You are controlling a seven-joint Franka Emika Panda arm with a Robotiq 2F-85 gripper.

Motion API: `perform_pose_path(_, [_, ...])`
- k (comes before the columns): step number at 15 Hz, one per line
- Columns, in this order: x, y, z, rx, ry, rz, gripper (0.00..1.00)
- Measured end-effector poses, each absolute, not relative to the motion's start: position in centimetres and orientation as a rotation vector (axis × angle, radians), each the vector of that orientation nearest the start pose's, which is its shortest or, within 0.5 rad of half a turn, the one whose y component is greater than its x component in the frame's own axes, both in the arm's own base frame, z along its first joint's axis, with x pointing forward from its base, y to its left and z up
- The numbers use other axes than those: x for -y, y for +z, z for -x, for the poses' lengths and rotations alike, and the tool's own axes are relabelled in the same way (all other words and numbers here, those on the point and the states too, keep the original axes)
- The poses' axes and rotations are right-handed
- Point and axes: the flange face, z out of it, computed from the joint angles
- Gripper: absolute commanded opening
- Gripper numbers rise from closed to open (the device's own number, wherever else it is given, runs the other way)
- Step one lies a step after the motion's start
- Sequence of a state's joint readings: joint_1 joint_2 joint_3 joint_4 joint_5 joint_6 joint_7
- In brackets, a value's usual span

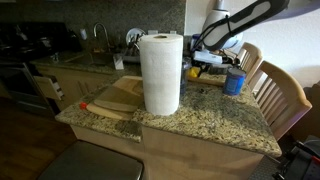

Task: Move the duck forward

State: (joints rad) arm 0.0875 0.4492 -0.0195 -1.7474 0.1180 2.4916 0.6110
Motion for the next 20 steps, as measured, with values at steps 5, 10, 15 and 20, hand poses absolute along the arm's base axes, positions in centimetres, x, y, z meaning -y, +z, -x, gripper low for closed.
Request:
perform_pose_path(5, [-4.6,35.8,-68.7,-0.866,-0.242,2.787,0.25])
perform_pose_path(10, [-4.7,36.6,-68.9,-0.859,-0.213,2.793,0.03])
perform_pose_path(15, [-4.4,37.0,-69.1,-0.864,-0.224,2.796,0.03])
perform_pose_path(20, [-4.2,37.6,-69.3,-0.845,-0.291,2.83,0.04])
